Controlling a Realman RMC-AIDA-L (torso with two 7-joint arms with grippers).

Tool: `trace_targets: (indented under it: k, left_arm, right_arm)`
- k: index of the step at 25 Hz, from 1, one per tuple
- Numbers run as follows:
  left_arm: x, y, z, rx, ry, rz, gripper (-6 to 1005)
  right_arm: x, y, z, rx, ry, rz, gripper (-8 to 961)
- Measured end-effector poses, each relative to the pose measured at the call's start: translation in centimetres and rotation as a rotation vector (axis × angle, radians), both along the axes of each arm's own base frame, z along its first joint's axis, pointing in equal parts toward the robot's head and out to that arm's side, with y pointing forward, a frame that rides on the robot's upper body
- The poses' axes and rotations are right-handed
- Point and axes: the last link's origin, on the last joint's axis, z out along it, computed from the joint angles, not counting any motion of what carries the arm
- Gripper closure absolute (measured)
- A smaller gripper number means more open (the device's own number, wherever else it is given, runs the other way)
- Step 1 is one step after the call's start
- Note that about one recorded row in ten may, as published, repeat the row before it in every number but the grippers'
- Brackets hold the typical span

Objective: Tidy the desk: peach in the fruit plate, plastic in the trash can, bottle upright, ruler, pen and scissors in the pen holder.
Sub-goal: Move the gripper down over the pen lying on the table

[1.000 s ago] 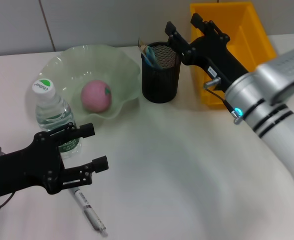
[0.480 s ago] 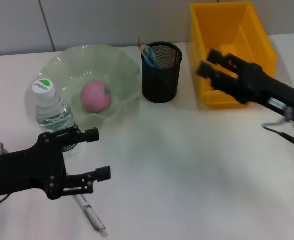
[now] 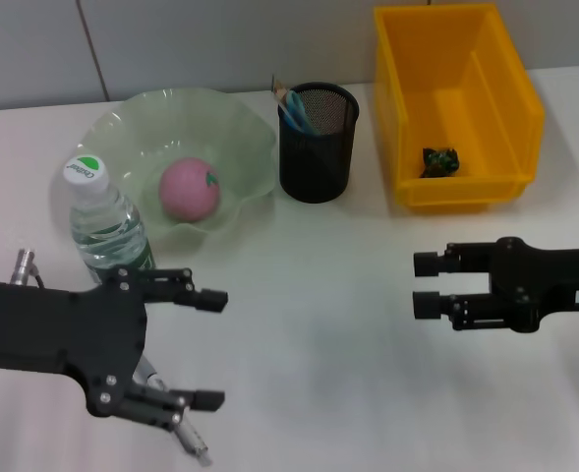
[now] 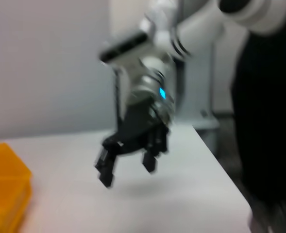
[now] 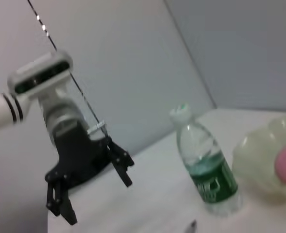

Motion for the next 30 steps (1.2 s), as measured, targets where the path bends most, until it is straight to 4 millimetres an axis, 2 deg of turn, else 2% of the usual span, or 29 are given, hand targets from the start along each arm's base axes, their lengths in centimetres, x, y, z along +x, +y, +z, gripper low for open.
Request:
trace_targets:
  k: [5, 11, 17, 19, 24, 29, 30]
  left_arm:
    - [1.5, 0.3, 0.0, -0.025, 0.168, -0.135, 171]
    - [2.6, 0.6, -1.1, -0.007, 0.387, -0.31, 172]
    - [2.9, 0.8, -1.5, 0.011, 0.467, -0.372, 173]
    - [3.1, 1.1, -2.1, 0.027, 0.581, -0.447, 173]
    - [3.4, 1.2, -2.6, 0.016, 0.656, -0.503, 174]
    - [3.4, 1.2, -2.6, 0.016, 0.656, -0.503, 175]
    - [4.1, 1.2, -3.9, 0.005, 0.735, -0.616, 175]
  right_arm:
    - [0.1, 0.1, 0.1, -0.032, -0.031, -0.031, 268]
    - [0.1, 0.6, -1.2, -0.115, -0.134, -0.05, 267]
    - [-0.8, 1.7, -2.2, -0.134, -0.205, -0.041, 267]
    - [-0.9, 2.0, -2.4, -0.118, -0.217, -0.035, 267]
    - [-1.1, 2.3, -3.2, -0.126, -0.277, -0.004, 267]
    - [-1.3, 2.6, -3.2, -0.119, -0.274, -0.01, 267]
    - [-1.3, 2.6, -3.2, -0.117, -0.271, -0.011, 267]
